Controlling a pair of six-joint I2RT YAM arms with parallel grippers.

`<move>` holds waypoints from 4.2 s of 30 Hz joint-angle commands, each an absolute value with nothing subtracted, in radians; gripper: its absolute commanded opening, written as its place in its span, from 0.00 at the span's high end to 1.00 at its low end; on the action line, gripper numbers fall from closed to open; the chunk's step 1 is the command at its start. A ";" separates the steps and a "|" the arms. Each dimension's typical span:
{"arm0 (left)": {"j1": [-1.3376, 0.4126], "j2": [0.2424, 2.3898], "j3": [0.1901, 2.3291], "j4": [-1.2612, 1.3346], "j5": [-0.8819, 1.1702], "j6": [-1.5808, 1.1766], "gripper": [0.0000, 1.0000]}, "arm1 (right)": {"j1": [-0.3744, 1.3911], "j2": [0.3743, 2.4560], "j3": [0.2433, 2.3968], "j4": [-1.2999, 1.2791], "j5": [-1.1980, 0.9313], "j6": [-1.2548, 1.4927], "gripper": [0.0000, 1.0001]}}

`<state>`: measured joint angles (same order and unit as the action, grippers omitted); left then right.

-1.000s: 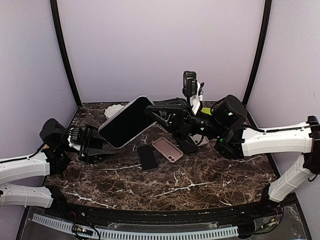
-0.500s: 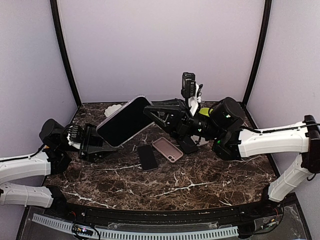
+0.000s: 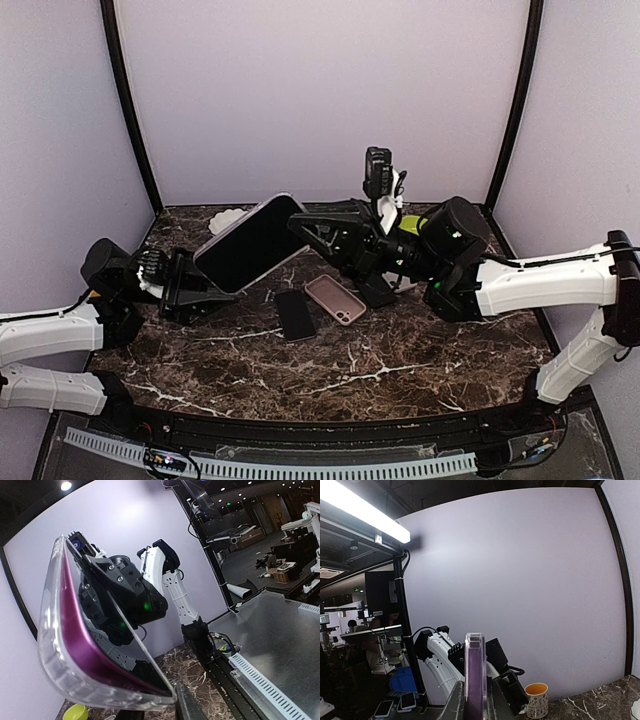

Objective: Take the phone out of the phone case
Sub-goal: Remove the bottom left corner of the phone case.

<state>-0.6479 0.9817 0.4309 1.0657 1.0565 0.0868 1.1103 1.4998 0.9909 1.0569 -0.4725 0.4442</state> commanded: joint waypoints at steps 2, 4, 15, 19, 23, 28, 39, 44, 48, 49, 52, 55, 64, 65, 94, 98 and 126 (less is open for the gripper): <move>-0.647 0.970 0.418 1.087 1.049 0.079 0.71 | 1.124 1.476 0.974 1.157 -0.468 0.426 1.00; -0.647 0.968 0.415 1.088 1.060 0.081 0.68 | 1.124 1.480 0.977 1.154 -0.465 0.421 1.00; -0.647 0.961 0.416 1.061 1.065 0.114 0.80 | 1.124 1.493 0.983 1.177 -0.470 0.446 1.00; -0.647 0.952 0.413 1.058 1.060 0.135 0.82 | 1.124 1.497 0.982 1.171 -0.460 0.506 1.00; -0.646 0.937 0.412 1.031 1.042 0.176 0.84 | 1.129 1.495 0.963 1.193 -0.482 0.595 1.00; -0.647 0.910 0.413 0.971 0.984 0.231 0.85 | 1.149 1.482 0.950 1.165 -0.519 0.639 1.00; -0.646 0.879 0.417 0.855 0.863 0.359 0.87 | 1.176 1.481 0.947 1.149 -0.540 0.760 1.00; -0.646 0.879 0.417 0.832 0.824 0.390 0.87 | 1.181 1.476 0.938 1.147 -0.546 0.792 1.00; -0.644 0.881 0.418 0.824 0.797 0.397 0.87 | 1.187 1.469 0.929 1.143 -0.540 0.781 1.00; -0.644 0.879 0.419 0.816 0.799 0.402 0.87 | 1.187 1.464 0.928 1.133 -0.527 0.768 1.00; -0.644 0.865 0.418 0.741 0.832 0.476 0.77 | 1.185 1.441 0.939 1.070 -0.499 0.688 1.00; -0.644 0.829 0.420 0.649 0.848 0.536 0.62 | 1.174 1.396 0.970 0.950 -0.519 0.565 1.00; -0.644 0.826 0.460 0.558 1.099 0.458 0.46 | 1.094 1.253 0.973 0.706 -0.584 0.266 1.00; -0.644 0.829 0.459 0.575 1.113 0.436 0.46 | 1.092 1.257 0.976 0.702 -0.587 0.258 1.00; -0.643 1.032 0.413 1.283 0.995 -0.129 0.71 | 1.126 1.463 1.015 1.224 -0.416 0.272 1.00; -0.644 1.035 0.415 1.277 0.990 -0.128 0.72 | 1.126 1.467 1.020 1.235 -0.414 0.277 1.00; -0.644 0.992 0.405 1.244 0.979 -0.045 0.88 | 1.132 1.516 1.049 1.265 -0.385 0.391 1.00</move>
